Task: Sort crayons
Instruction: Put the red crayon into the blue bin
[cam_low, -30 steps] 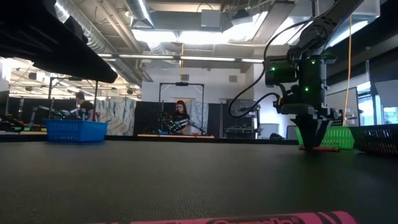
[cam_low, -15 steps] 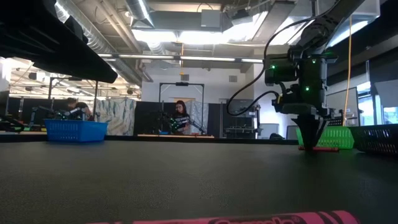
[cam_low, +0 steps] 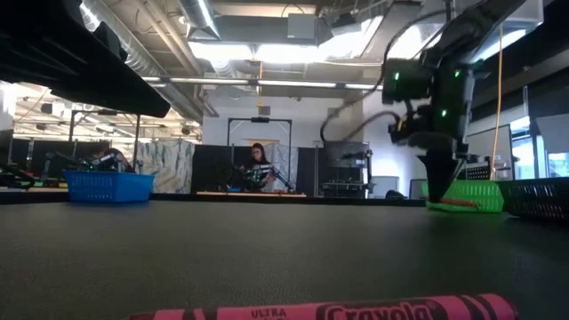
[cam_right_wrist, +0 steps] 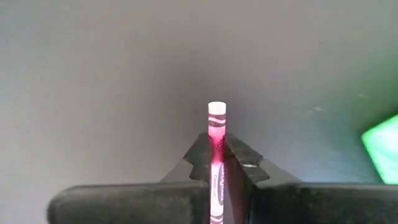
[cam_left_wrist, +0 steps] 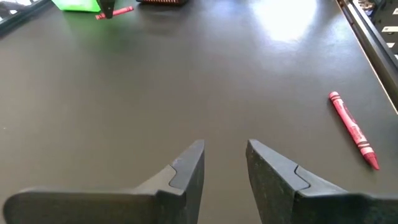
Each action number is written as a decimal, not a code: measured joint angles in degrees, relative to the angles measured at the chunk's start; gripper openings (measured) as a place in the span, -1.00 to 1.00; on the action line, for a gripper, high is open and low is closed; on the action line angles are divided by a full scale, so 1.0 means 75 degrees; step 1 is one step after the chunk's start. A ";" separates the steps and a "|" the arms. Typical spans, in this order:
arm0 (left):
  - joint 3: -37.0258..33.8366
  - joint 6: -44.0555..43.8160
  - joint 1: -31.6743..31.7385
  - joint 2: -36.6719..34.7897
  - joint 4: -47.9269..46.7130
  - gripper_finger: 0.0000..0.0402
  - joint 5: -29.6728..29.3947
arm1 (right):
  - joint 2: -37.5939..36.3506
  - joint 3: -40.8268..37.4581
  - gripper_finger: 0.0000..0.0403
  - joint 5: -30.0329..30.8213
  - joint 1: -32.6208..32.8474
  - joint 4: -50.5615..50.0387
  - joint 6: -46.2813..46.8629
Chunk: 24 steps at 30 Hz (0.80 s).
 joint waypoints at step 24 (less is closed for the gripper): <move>0.0000 0.0133 0.0073 0.0000 0.0242 -0.44 -0.0406 | -0.0113 0.0030 -0.92 0.0760 0.3804 0.5831 -0.0521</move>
